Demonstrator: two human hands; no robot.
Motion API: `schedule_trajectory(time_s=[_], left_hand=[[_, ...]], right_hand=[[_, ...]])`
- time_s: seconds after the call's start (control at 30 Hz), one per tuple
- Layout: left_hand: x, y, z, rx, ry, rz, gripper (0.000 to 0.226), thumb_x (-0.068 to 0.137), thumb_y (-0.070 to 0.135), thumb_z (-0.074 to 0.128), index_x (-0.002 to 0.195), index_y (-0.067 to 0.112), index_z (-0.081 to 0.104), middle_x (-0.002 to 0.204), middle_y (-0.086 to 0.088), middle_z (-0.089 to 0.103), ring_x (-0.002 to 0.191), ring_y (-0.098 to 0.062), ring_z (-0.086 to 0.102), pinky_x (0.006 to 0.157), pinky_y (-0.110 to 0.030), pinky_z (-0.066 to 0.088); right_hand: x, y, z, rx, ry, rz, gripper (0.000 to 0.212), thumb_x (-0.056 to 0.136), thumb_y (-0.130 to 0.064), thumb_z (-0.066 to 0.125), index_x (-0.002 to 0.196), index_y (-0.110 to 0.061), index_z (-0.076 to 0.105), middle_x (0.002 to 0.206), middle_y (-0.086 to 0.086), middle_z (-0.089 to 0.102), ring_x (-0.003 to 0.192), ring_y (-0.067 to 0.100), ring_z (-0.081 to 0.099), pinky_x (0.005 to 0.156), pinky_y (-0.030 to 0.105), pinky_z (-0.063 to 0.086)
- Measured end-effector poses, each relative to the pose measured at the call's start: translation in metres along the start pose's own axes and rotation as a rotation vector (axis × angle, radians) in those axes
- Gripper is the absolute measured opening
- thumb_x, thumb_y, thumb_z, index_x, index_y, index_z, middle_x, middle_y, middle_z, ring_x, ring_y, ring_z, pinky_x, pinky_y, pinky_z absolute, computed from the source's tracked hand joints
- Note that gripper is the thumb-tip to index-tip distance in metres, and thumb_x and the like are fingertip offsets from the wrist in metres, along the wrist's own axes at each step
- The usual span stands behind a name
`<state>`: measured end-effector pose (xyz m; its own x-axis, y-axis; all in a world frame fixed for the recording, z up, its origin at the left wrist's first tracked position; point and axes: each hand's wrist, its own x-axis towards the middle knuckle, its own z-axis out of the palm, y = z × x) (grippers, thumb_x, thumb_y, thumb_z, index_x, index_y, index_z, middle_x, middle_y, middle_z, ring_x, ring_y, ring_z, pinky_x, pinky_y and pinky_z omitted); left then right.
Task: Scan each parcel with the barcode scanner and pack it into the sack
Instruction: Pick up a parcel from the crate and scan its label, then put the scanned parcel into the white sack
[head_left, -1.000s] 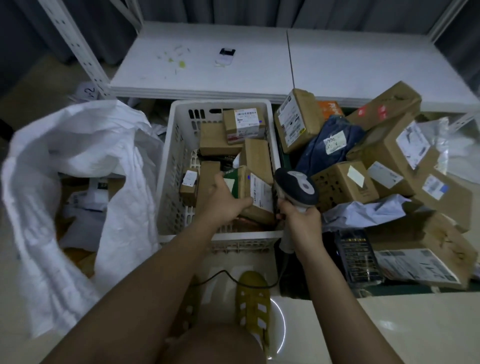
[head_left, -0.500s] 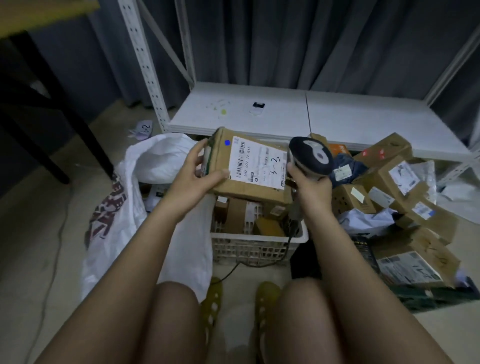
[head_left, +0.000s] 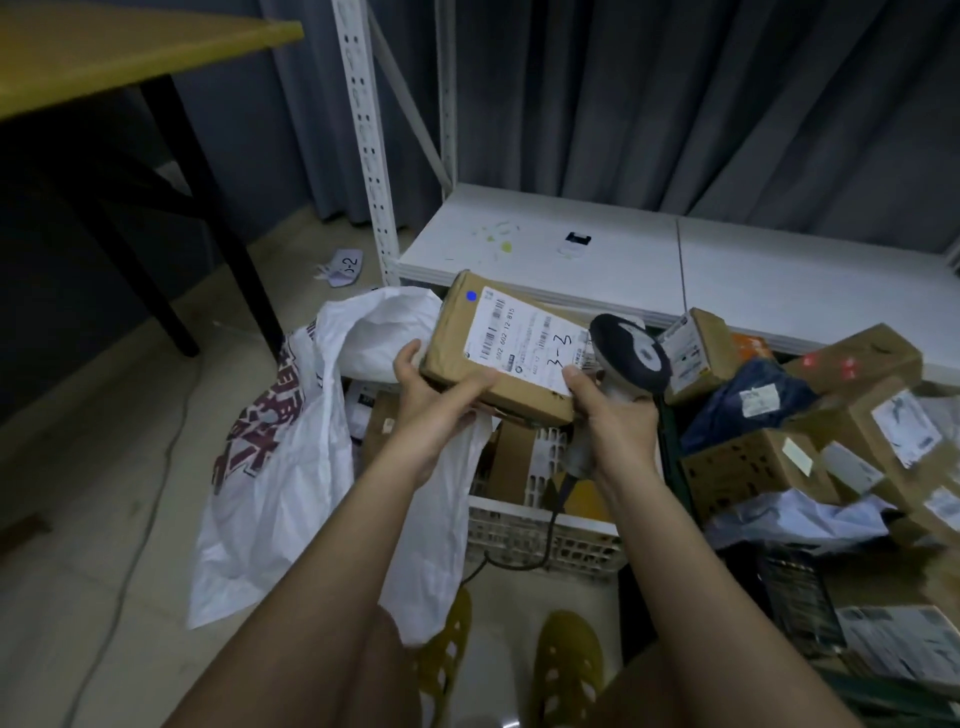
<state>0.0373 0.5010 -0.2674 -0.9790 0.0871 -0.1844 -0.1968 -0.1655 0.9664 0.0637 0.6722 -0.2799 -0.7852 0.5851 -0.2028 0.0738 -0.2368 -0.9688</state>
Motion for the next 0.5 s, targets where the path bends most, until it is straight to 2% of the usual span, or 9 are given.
schedule_trajectory(time_s=[0.07,0.13,0.2,0.23,0.3,0.4,0.43,0.5], left_hand=[[0.011,0.005,-0.006,0.049,0.079,0.032,0.089,0.067,0.037,0.081,0.134,0.034,0.023,0.12,0.011,0.051,0.114,-0.015,0.055,0.102,-0.043,0.047],[0.018,0.01,-0.016,0.017,0.07,0.037,0.065,0.078,0.03,0.076,0.124,0.036,0.031,0.12,0.006,0.055,0.114,-0.018,0.057,0.1,-0.042,0.048],[0.022,0.009,-0.024,-0.028,-0.001,0.02,0.045,0.087,0.02,0.067,0.12,0.036,0.041,0.127,-0.002,0.056,0.114,-0.02,0.059,0.091,-0.036,0.052],[0.022,0.007,-0.025,-0.012,-0.035,0.024,0.043,0.089,0.017,0.065,0.122,0.035,0.044,0.129,-0.004,0.056,0.114,-0.02,0.06,0.086,-0.033,0.052],[0.023,0.001,-0.022,0.05,-0.07,0.036,0.056,0.085,0.022,0.07,0.131,0.033,0.04,0.13,-0.004,0.056,0.113,-0.02,0.06,0.08,-0.029,0.052],[0.026,-0.001,-0.015,-0.009,0.049,0.013,0.081,0.066,0.041,0.081,0.13,0.028,0.034,0.127,-0.005,0.058,0.112,-0.019,0.06,0.079,-0.027,0.051],[0.026,0.0,-0.014,-0.051,0.087,0.012,0.081,0.064,0.043,0.085,0.126,0.024,0.037,0.128,-0.008,0.058,0.112,-0.02,0.06,0.08,-0.028,0.05],[0.022,-0.001,-0.013,-0.098,0.074,-0.001,0.069,0.068,0.045,0.076,0.124,0.021,0.044,0.131,-0.01,0.059,0.113,-0.02,0.061,0.085,-0.034,0.051]], right_hand=[[0.004,-0.005,-0.002,-0.02,0.012,-0.039,0.033,0.076,-0.023,0.082,0.105,-0.016,0.068,0.112,0.003,0.071,0.106,0.019,0.065,0.1,0.045,0.05],[0.009,-0.012,-0.009,-0.065,0.032,-0.1,0.046,0.08,-0.025,0.079,0.12,-0.009,0.063,0.118,0.005,0.068,0.111,0.018,0.063,0.102,0.042,0.049],[0.016,-0.017,-0.018,-0.093,-0.01,-0.147,0.042,0.081,-0.026,0.078,0.118,-0.009,0.064,0.113,0.005,0.07,0.108,0.018,0.064,0.097,0.039,0.051],[0.018,-0.018,-0.02,-0.116,-0.054,-0.147,0.036,0.081,-0.026,0.078,0.113,-0.012,0.067,0.109,0.003,0.071,0.106,0.017,0.064,0.093,0.036,0.052],[0.018,-0.016,-0.02,-0.145,-0.168,-0.114,0.037,0.078,-0.024,0.08,0.111,-0.013,0.068,0.108,-0.001,0.072,0.104,0.014,0.066,0.086,0.029,0.053],[0.01,-0.008,-0.014,-0.132,-0.307,-0.101,0.039,0.075,-0.013,0.081,0.111,-0.017,0.067,0.101,-0.01,0.073,0.096,0.005,0.069,0.076,0.019,0.057],[0.008,-0.006,-0.012,-0.117,-0.315,-0.106,0.036,0.075,-0.01,0.08,0.107,-0.018,0.067,0.096,-0.013,0.073,0.092,0.001,0.069,0.074,0.018,0.057],[0.004,-0.006,-0.009,-0.077,-0.304,-0.122,0.029,0.076,-0.006,0.079,0.098,-0.02,0.067,0.085,-0.017,0.072,0.081,-0.006,0.068,0.066,0.013,0.055]])
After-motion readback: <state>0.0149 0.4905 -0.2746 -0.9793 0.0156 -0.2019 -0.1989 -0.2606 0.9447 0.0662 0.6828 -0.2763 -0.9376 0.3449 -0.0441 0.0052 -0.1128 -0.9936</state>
